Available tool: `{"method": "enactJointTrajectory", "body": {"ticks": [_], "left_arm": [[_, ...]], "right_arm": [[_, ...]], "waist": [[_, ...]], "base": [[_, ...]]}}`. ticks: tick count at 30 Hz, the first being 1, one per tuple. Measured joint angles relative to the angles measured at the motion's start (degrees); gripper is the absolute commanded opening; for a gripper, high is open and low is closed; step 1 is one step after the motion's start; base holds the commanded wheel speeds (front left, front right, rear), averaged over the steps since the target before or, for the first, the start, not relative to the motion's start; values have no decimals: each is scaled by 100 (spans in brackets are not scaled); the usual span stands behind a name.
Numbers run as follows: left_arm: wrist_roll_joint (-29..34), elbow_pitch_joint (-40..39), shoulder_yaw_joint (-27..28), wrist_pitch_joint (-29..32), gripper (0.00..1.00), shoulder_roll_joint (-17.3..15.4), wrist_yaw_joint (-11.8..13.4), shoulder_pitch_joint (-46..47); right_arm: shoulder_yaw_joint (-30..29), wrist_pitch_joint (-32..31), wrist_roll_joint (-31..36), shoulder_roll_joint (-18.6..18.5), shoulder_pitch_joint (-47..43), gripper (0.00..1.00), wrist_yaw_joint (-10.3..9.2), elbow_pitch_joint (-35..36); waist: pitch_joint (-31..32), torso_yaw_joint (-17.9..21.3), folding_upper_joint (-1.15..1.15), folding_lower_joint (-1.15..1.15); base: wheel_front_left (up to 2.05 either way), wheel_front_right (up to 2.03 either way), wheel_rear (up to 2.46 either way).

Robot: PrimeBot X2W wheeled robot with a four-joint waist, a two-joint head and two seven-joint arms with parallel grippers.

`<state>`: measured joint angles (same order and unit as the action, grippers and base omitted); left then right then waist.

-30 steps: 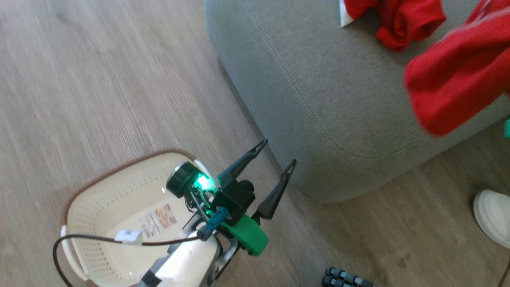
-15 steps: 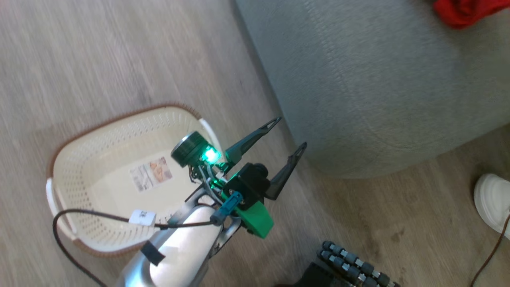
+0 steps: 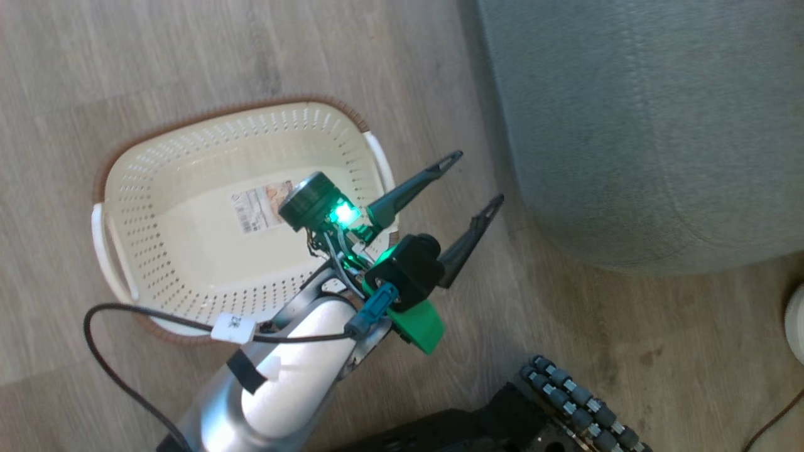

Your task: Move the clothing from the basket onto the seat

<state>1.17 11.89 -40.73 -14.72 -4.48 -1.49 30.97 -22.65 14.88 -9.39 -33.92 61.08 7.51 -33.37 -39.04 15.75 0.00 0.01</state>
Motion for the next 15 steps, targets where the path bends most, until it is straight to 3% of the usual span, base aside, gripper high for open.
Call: {"method": "enactJointTrajectory", "body": {"ticks": [15], "left_arm": [[-12,-71,-56,-1,100,-104,176,259]], "right_arm": [[541,-1,727,366,64,0,0,-1583]], "waist": [[-475,-266,0,-1]], "base": [[0,0,0]]}}
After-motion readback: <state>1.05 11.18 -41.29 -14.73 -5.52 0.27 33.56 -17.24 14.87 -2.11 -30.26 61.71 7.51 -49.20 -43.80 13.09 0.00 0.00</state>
